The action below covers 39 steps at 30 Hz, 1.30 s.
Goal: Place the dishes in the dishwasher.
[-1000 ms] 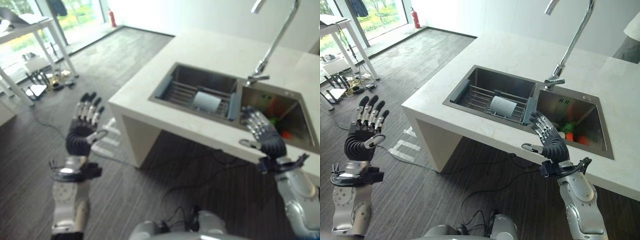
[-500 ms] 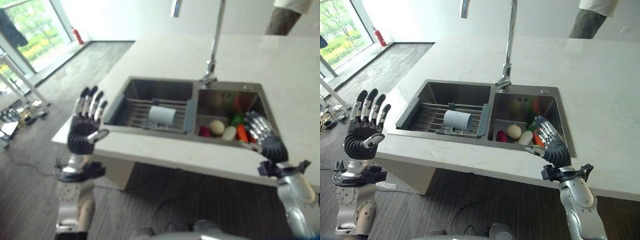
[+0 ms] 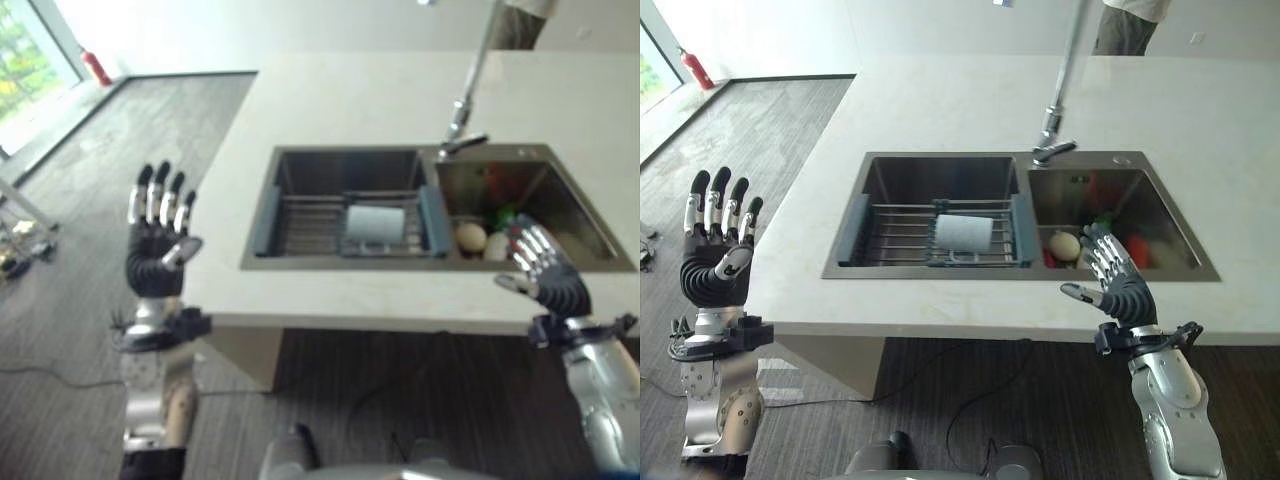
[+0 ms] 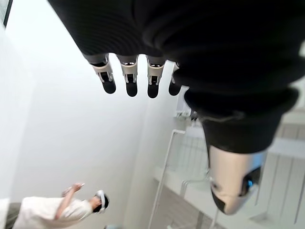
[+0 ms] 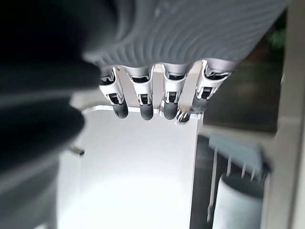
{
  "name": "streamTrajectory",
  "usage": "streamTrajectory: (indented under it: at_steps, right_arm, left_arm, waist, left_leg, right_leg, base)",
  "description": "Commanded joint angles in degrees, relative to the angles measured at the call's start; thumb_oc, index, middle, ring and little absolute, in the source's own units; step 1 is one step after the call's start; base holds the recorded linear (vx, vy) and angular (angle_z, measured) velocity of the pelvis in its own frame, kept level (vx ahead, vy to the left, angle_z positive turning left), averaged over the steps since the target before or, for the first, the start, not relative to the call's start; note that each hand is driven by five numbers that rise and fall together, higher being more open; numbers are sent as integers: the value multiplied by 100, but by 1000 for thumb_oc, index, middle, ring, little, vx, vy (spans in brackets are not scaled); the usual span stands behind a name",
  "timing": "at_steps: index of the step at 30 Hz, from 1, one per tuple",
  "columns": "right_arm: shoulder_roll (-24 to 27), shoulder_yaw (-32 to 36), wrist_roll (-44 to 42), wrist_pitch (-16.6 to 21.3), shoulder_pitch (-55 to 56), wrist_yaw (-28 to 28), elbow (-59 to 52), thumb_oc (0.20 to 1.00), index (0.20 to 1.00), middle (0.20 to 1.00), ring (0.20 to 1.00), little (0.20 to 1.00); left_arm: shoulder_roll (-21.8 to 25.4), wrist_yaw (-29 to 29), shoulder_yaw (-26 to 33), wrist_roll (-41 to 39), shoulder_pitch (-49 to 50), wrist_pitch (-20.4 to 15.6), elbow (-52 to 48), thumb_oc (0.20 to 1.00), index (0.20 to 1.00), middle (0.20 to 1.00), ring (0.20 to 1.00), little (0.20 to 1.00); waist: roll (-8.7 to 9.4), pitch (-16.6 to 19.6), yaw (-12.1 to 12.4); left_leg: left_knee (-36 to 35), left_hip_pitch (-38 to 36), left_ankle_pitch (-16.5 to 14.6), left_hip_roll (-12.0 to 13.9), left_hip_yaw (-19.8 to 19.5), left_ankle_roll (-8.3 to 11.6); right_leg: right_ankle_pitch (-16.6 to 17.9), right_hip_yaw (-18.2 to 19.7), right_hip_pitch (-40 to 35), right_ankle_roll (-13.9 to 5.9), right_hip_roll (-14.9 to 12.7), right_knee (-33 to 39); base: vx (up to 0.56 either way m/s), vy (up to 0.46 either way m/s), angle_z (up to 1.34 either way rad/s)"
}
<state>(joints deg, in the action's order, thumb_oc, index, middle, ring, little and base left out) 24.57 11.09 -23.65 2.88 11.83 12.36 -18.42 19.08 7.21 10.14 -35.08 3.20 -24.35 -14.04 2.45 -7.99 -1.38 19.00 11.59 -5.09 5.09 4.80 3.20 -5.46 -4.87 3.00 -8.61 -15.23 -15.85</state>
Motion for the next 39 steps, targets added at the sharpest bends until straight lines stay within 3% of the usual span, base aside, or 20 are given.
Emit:
streamTrajectory:
  at_steps: [1, 4, 5, 6, 7, 9, 10, 12, 13, 16, 20, 24, 25, 27, 30, 31, 32, 33, 37, 39]
  right_arm:
    - [237, 12, 9, 238, -504, -163, -74, 1000, 1000, 1000, 1000, 1000]
    - [133, -14, 72, 258, -576, -204, -58, 1000, 1000, 1000, 1000, 1000]
    - [71, -99, 139, 286, -594, -256, -44, 1000, 1000, 1000, 1000, 1000]
    - [18, -166, 145, 288, -574, -240, -62, 1000, 1000, 1000, 1000, 1000]
    - [13, -194, 147, 285, -545, -202, -66, 1000, 1000, 1000, 1000, 1000]
    - [20, -247, 144, 297, -533, -65, -20, 1000, 1000, 1000, 1000, 1000]
    - [56, -233, 93, 319, -524, 43, -12, 1000, 1000, 1000, 1000, 1000]
    - [20, -338, 89, 322, -655, 162, -5, 1000, 1000, 1000, 1000, 1000]
    - [-17, -387, 112, 313, -707, 165, -9, 1000, 1000, 1000, 1000, 1000]
    - [58, -426, 193, 309, -701, 25, 9, 1000, 1000, 1000, 1000, 1000]
    - [174, -265, -4, 174, -565, -116, -16, 1000, 1000, 1000, 1000, 1000]
    - [263, -142, -130, 194, -430, -18, 56, 1000, 1000, 1000, 1000, 1000]
    - [276, -157, -114, 225, -410, -1, 93, 1000, 1000, 1000, 1000, 1000]
    - [271, -246, -62, 256, -477, -70, 174, 1000, 1000, 1000, 1000, 1000]
    - [125, -436, 188, 312, -586, -202, 223, 1000, 1000, 1000, 1000, 1000]
    - [128, -544, 249, 298, -657, -273, 270, 1000, 1000, 1000, 1000, 1000]
    - [141, -587, 258, 262, -693, -281, 276, 1000, 1000, 1000, 1000, 1000]
    - [178, -503, 76, 204, -598, -187, 189, 1000, 1000, 1000, 1000, 1000]
    - [224, -403, 111, 133, -455, -51, 55, 1000, 1000, 1000, 1000, 1000]
    - [196, -439, 80, 90, -564, -126, 65, 1000, 1000, 1000, 1000, 1000]
  left_arm:
    - [263, 49, 146, 59, 22, -2, -455, 1000, 1000, 1000, 1000, 1000]
    - [300, 242, 166, -75, -49, 250, -523, 1000, 1000, 1000, 1000, 1000]
    - [321, 419, 90, -37, -55, 336, -548, 1000, 1000, 1000, 1000, 1000]
    - [347, 470, -21, 151, -54, 266, -600, 1000, 1000, 1000, 1000, 1000]
    - [374, 496, -68, 251, -60, 210, -617, 1000, 1000, 1000, 1000, 1000]
    - [434, 491, -96, 359, -132, 170, -671, 1000, 1000, 1000, 1000, 1000]
    - [485, 449, -55, 339, -155, 160, -710, 1000, 1000, 1000, 1000, 1000]
    - [523, 290, -54, 298, -145, 162, -763, 1000, 1000, 1000, 1000, 1000]
    - [529, 268, -63, 245, -124, 170, -779, 1000, 1000, 1000, 1000, 1000]
    - [498, 645, -220, -99, 10, 202, -777, 1000, 1000, 1000, 1000, 1000]
    - [526, 747, -298, -206, 53, 51, -758, 1000, 1000, 1000, 1000, 1000]
    - [484, 883, -260, -263, 129, 9, -704, 1000, 1000, 1000, 1000, 1000]
    - [455, 838, -280, -175, 205, 111, -703, 1000, 1000, 1000, 1000, 1000]
    - [431, 757, -313, -77, 210, 163, -686, 1000, 1000, 1000, 1000, 1000]
    - [364, 637, -415, 213, 124, 260, -635, 1000, 1000, 1000, 1000, 1000]
    - [400, 417, -556, 649, 20, 213, -498, 1000, 1000, 1000, 1000, 1000]
    - [443, 228, -622, 917, -26, 198, -468, 1000, 1000, 1000, 1000, 1000]
    - [566, 125, -637, 1264, -113, 336, -451, 1000, 1000, 1000, 1000, 1000]
    - [967, -172, -499, 2381, -288, 403, -378, 1000, 1000, 1000, 1000, 1000]
    - [1210, -212, -483, 2742, -496, 625, -259, 1000, 1000, 1000, 1000, 1000]
  waist:
    - [-124, 245, 96]
    - [-48, 261, 152]
    - [-32, 261, 164]
    - [-79, 237, 115]
    - [-135, 203, 72]
    - [-114, 146, 51]
    - [-55, 132, 55]
    - [12, 113, 44]
    - [11, 110, 27]
    - [2, 225, -81]
    - [-94, 261, -232]
    - [-51, 219, -274]
    - [22, 160, -210]
    - [-10, 84, -129]
    - [-215, 80, -148]
    - [-246, 121, -161]
    - [-268, 149, -180]
    - [-281, 207, -270]
    - [-273, 304, -353]
    - [-290, 338, -381]
  left_leg:
    - [-181, -102, -343, 283, -101, 249]
    - [-181, -99, -426, 113, -14, 69]
    - [-181, -119, -472, -1, -3, -66]
    - [-181, -163, -509, -60, -49, -178]
    - [-181, -217, -537, -58, -97, -220]
    - [-181, -290, -580, -92, -152, -186]
    - [-181, -316, -618, -84, -78, -123]
    - [-181, -403, -718, 30, 164, -26]
    - [-181, -440, -746, 74, 214, -18]
    - [-181, -601, -751, 428, 540, 45]
    - [-181, -783, -534, 812, 629, 270]
    - [-181, -1009, -129, 719, 564, 371]
    - [-181, -1073, 70, 460, 426, 356]
    - [-181, -844, -275, 164, 338, 227]
    - [-181, -539, -353, 256, 424, 224]
    - [-181, -521, -444, 152, 169, 199]
    - [-181, -503, -511, 132, 84, 180]
    - [-181, -535, -560, 237, 293, 172]
    - [-181, -618, -690, 194, 312, 104]
    - [-181, -630, -717, 148, 279, 66]
  right_leg:
    - [-408, -367, -19, -311, 100, -134]
    - [-199, -393, -98, -382, -59, -134]
    - [68, -377, -211, -359, -5, -134]
    - [462, -364, -311, -324, 223, -134]
    - [619, -357, -284, -289, 373, -134]
    - [428, -441, -36, -195, 371, -134]
    - [259, -512, 230, -206, 164, -134]
    - [431, -651, 726, -314, -219, -134]
    - [487, -631, 855, -342, -270, -134]
    - [127, -583, 762, -300, -21, -134]
    - [-133, -492, 584, -27, 392, -134]
    - [-188, -308, 520, 161, 561, -134]
    - [-215, -182, 458, 226, 568, -134]
    - [-255, -154, 394, 192, 588, -134]
    - [-344, -286, 383, 143, 659, -134]
    - [-332, -259, 403, 125, 669, -134]
    - [-324, -246, 406, 113, 674, -134]
    - [-329, -343, 403, 65, 628, -134]
    - [-326, -386, 360, -31, 537, -134]
    - [-323, -363, 360, -62, 538, -134]
  base:
    - [39, 286, 11]
    - [73, 226, 16]
    - [180, 334, -4]
    - [200, 321, -15]
    - [169, 193, -26]
    - [79, -60, -33]
    - [25, -265, -43]
    - [49, -327, -83]
    - [173, -561, -86]
    - [199, -564, -13]
    - [174, -426, 2]
    - [116, -251, -10]
    - [142, -174, 5]
    - [81, 7, -25]
    - [36, 137, -8]
    - [51, 165, 22]
    - [44, 190, -8]
    - [37, 188, -18]
    - [13, 144, -3]
    - [-5, 132, -6]
